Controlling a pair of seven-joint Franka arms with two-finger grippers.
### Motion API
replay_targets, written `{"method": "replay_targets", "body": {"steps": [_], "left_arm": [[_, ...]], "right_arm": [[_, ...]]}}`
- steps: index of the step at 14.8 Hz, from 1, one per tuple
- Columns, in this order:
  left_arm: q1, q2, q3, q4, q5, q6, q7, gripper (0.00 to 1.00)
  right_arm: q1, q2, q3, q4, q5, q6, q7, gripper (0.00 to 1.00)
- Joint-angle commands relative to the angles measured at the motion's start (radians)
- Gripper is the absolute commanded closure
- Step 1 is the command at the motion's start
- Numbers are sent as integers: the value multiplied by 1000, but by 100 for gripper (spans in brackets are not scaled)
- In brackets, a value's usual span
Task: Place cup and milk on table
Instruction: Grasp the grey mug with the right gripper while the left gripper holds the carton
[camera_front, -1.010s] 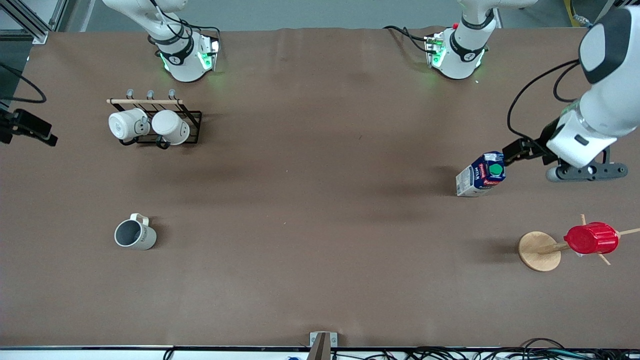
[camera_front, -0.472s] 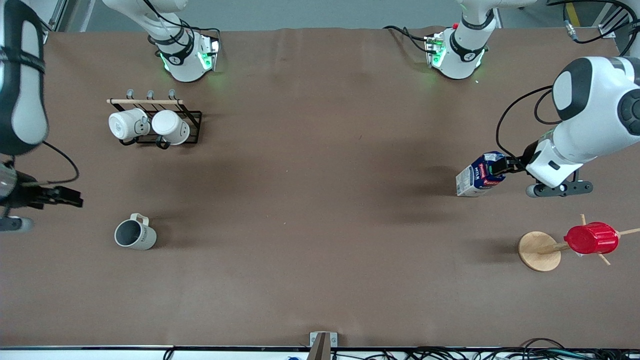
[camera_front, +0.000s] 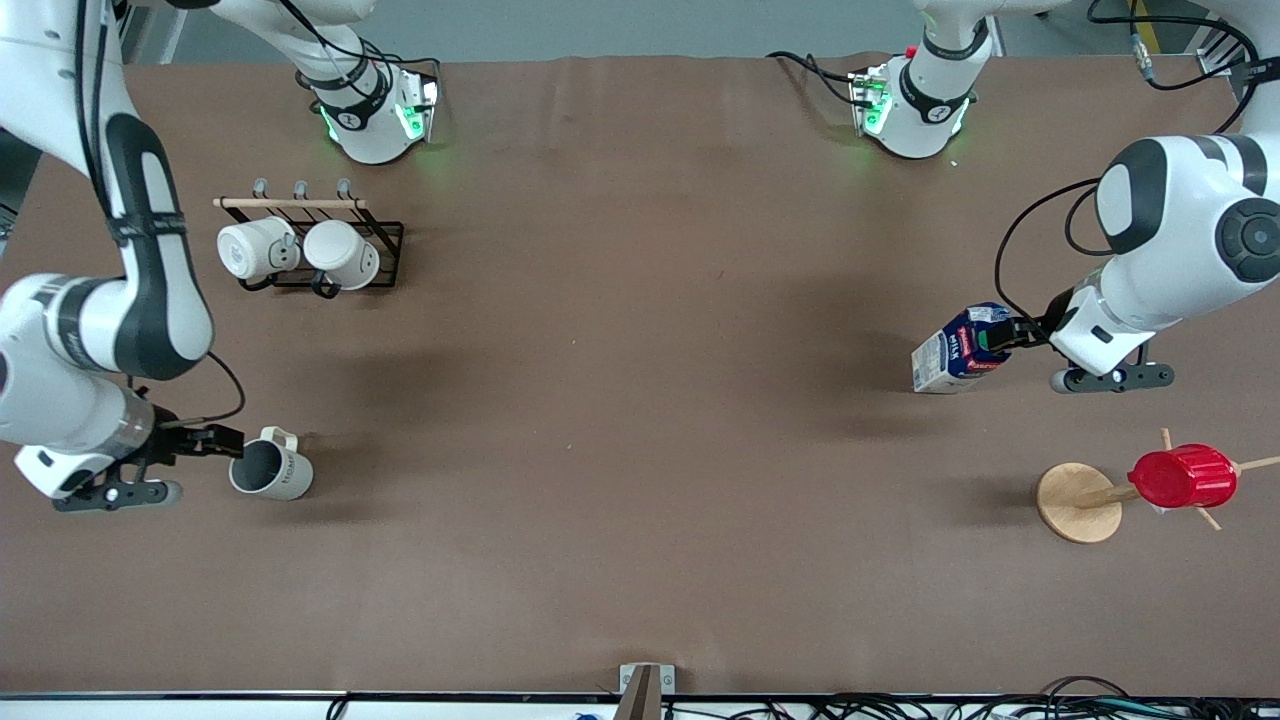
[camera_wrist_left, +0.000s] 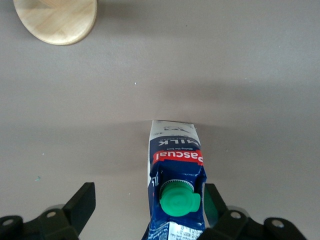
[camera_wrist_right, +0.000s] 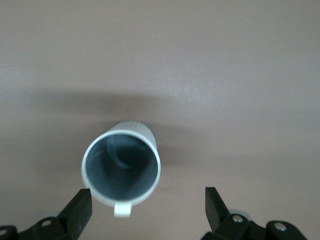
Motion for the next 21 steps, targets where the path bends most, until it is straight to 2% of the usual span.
{"method": "replay_targets", "body": {"steps": [1, 5, 6, 7, 8, 10, 11, 13, 16, 21], "left_arm": [[-7, -18, -7, -24, 21, 19, -2, 4], [-13, 4, -12, -29, 19, 30, -16, 4], [-16, 7, -16, -35, 19, 31, -17, 4], [-16, 6, -18, -46, 19, 40, -17, 4], [-16, 4, -18, -63, 19, 51, -17, 4], [-16, -2, -18, -89, 19, 70, -19, 4], [-16, -2, -18, -95, 19, 71, -19, 4], [-16, -1, -18, -96, 21, 76, -19, 4], [-19, 7, -20, -96, 21, 91, -19, 5], [-18, 29, -32, -95, 19, 111, -19, 26]], "right_arm": [[-5, 25, 3, -76, 0, 138, -43, 0], [-8, 63, 4, -83, 18, 201, -42, 0], [-10, 69, 4, -82, 32, 202, -42, 3], [-10, 71, 4, -82, 46, 201, -40, 14], [-10, 71, 4, -82, 57, 199, -39, 32], [-10, 71, 4, -80, 61, 195, -34, 83], [-13, 71, 4, -80, 86, 193, -32, 99], [-13, 71, 3, -76, 147, 186, -40, 100], [-10, 69, 3, -64, 152, 152, -32, 100], [59, -1, 9, 77, 149, -153, 58, 100]]}}
